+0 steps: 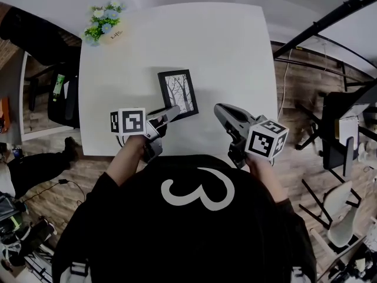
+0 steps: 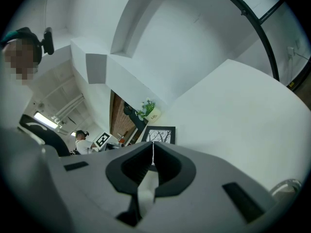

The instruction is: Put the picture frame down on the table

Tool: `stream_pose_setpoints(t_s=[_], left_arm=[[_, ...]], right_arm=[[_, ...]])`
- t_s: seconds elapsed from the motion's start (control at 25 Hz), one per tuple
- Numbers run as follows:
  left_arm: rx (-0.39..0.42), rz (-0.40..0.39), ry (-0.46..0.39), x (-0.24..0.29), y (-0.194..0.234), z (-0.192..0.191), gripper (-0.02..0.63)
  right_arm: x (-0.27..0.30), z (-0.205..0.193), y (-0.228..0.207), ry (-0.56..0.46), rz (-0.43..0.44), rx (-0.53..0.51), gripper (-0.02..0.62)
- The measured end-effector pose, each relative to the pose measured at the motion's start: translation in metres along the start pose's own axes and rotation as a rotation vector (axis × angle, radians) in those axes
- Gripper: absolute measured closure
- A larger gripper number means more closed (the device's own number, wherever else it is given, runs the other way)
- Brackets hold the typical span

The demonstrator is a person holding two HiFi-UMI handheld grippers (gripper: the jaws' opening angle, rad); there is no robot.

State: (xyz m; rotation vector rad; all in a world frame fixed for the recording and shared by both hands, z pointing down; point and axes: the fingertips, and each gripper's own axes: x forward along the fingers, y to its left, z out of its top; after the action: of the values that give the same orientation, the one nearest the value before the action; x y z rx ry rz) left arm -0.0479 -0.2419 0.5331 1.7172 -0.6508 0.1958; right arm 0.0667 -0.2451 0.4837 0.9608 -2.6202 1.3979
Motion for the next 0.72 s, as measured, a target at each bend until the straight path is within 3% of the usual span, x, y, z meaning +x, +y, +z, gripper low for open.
stream_pose_setpoints(t_s=[0.72], left_arm=[[-0.030, 0.015, 0.022, 0.002, 0.014, 0.002, 0.538]], right_arm=[[0.004, -0.005, -0.003, 0.005, -0.005, 0.013, 0.571]])
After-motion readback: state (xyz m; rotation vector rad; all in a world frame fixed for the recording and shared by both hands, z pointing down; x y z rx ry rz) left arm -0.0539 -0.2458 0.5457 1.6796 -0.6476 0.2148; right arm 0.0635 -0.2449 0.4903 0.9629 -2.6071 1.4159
